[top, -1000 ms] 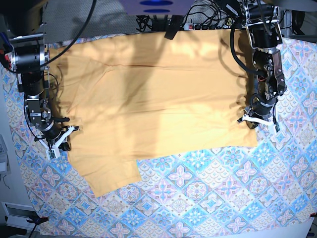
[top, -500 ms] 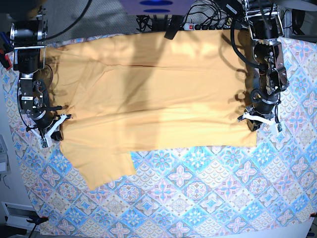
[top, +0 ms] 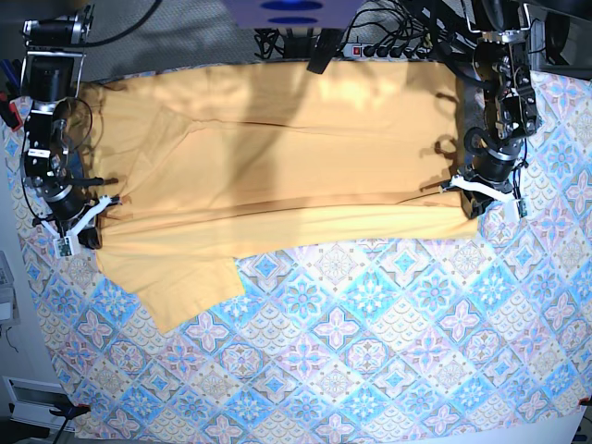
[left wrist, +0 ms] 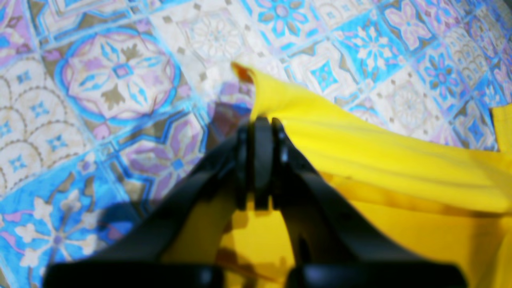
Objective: Fold the T-shirt properly
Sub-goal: 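Lift the side edges with both grippers and fold the hem half toward the collar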
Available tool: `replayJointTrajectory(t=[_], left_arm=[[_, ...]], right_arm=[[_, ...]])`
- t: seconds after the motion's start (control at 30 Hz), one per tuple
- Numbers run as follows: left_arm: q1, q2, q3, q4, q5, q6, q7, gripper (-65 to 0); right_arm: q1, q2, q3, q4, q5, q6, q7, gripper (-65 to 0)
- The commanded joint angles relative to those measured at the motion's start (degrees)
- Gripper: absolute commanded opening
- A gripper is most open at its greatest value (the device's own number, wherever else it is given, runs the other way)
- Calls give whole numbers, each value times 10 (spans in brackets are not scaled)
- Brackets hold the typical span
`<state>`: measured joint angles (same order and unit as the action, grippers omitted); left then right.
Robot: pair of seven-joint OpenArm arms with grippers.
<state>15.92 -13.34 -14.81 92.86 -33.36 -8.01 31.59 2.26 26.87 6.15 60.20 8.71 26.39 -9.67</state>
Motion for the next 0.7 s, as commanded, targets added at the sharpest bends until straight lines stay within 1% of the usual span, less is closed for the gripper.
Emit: replayJointTrajectory(t=[0.0, 0.2, 0.67], left_arm=[[4, -8, -4, 23, -2, -2, -14, -650], [47, -7, -4, 63, -3, -2, -15, -650], [145, -7, -4, 130, -3, -2, -15, -650]], right_arm=[[-1, 16, 15, 19, 5, -6, 15, -636], [-42, 16, 41, 59, 5, -6, 15, -636], [-102, 16, 42, 122, 7, -6, 16, -636]])
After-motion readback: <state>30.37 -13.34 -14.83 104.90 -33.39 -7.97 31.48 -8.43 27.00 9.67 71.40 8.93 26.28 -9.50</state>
